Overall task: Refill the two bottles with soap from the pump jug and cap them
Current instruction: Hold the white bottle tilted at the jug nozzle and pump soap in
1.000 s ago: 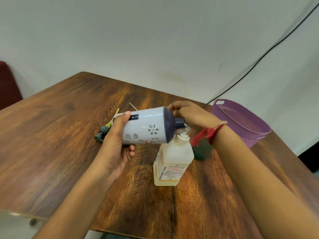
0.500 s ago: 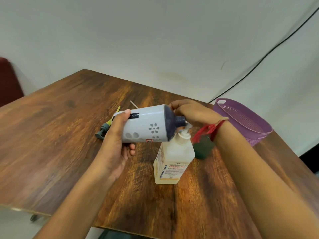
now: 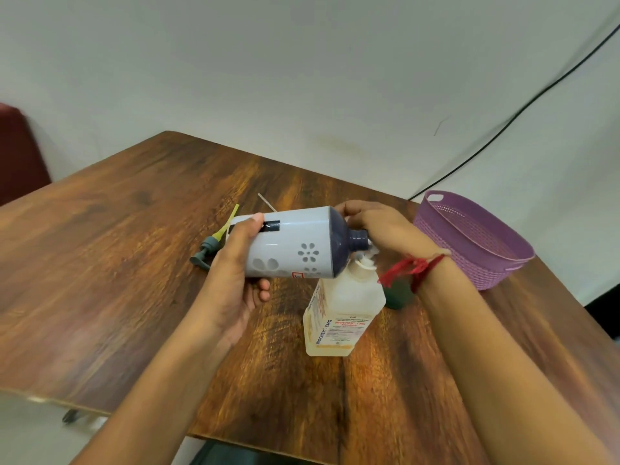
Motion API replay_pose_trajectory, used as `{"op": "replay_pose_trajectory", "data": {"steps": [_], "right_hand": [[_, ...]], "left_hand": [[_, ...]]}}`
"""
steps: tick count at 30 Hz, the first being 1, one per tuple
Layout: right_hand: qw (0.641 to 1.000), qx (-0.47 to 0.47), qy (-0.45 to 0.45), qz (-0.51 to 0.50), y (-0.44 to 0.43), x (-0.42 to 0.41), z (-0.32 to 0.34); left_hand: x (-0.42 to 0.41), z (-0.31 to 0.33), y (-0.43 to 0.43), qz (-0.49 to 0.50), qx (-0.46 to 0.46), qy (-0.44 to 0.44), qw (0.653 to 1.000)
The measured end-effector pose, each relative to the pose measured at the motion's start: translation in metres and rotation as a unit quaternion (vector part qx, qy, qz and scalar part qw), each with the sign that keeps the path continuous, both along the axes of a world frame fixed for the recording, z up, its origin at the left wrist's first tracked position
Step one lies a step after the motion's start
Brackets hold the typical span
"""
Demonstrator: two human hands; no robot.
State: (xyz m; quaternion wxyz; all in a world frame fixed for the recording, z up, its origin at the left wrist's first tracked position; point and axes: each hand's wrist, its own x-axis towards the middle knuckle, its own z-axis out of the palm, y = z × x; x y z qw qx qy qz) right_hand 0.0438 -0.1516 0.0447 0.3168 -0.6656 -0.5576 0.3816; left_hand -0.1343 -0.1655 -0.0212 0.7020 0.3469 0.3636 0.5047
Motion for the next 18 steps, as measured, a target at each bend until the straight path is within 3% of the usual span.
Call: {"op": "replay_pose_trajectory", "data": {"steps": [13,18], "right_hand": [[0.997,0.045,-0.057,-0.011,0.003,0.003,-0.003],[0.991,0.000,-0.119,0.065,0.005,0.001,0.007]], "left_hand": [[-0.001,0.000,0.002,-0.003,0.005,0.000,1.000],[-0.004,0.001,0.000,0.001,-0.005,-0.012,1.000]]}}
